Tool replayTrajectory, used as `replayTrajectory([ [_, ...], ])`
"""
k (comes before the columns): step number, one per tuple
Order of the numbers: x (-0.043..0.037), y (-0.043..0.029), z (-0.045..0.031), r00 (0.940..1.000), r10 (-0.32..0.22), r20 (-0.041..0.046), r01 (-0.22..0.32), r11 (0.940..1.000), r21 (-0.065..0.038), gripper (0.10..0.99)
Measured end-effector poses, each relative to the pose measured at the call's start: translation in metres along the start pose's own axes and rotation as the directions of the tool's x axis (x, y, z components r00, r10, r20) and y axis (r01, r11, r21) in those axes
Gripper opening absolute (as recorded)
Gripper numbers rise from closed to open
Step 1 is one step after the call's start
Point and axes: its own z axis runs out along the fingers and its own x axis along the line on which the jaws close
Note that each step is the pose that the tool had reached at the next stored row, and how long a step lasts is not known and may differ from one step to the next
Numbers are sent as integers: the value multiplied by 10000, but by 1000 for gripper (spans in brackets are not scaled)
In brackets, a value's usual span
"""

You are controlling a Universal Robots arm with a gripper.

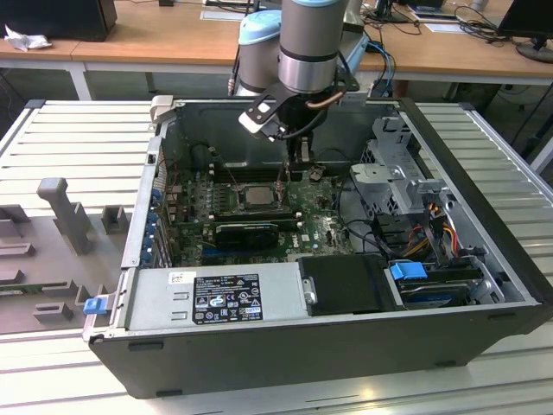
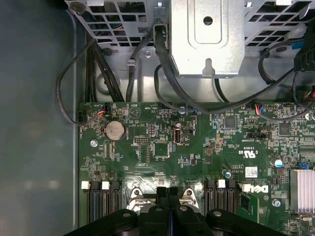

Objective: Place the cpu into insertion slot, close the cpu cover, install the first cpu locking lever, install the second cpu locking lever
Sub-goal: 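Close the cpu cover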

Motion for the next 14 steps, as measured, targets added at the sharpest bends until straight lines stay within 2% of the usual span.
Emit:
replayTrajectory([
  [14, -1, -86, -3, 10000, 1, 0, -1, 10000, 0, 106],
])
